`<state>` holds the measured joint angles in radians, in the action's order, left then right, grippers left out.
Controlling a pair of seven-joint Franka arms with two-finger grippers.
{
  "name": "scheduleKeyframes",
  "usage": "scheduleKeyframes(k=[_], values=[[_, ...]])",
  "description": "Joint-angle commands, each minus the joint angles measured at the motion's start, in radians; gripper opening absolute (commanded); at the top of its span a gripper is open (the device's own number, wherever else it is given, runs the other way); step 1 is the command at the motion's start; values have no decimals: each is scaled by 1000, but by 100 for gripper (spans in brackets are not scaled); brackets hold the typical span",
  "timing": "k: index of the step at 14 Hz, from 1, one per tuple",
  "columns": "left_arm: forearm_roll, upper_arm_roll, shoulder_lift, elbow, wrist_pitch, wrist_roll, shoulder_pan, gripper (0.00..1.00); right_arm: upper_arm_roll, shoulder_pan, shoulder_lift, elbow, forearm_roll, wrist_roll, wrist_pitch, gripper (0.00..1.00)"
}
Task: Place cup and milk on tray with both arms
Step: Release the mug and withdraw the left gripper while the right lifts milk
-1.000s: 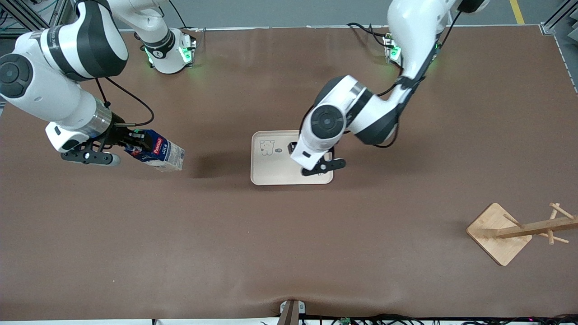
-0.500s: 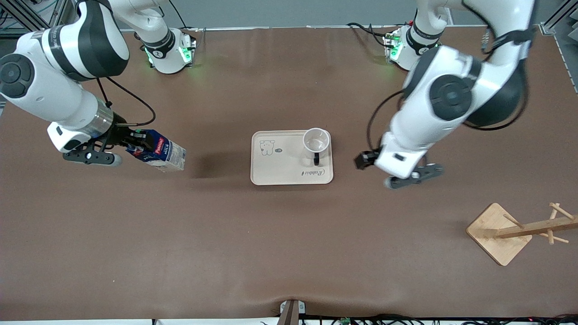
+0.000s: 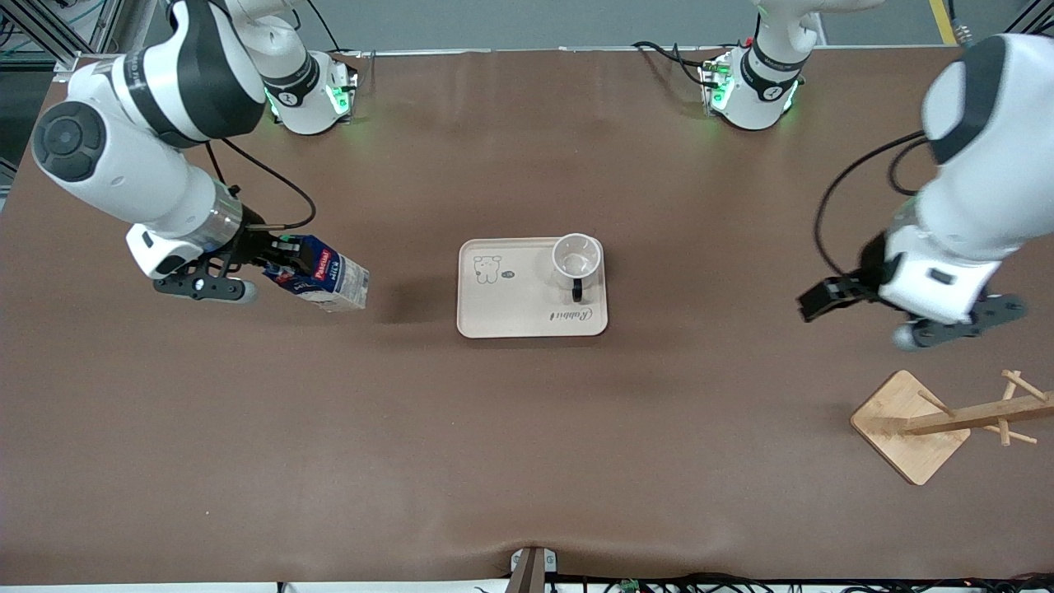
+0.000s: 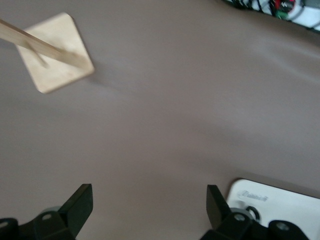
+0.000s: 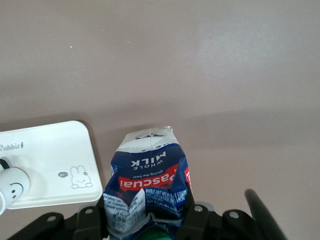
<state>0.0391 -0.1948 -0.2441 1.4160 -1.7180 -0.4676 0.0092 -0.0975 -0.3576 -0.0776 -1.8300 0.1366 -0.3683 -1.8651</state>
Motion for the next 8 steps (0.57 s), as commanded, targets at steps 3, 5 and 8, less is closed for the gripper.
scheduleKeyframes(k=[3,5,8], values=[[2,-8,43,-53,142,35,83,100,-7,-58,-47,48,37,-73,11,0],[-27,-11,49,-74,211,38,115,100,-7,-78,-92,48,104,-73,-11,0],[-74,9,143,-46,271,101,136,100,-7,-130,-152,49,162,-75,-107,0]])
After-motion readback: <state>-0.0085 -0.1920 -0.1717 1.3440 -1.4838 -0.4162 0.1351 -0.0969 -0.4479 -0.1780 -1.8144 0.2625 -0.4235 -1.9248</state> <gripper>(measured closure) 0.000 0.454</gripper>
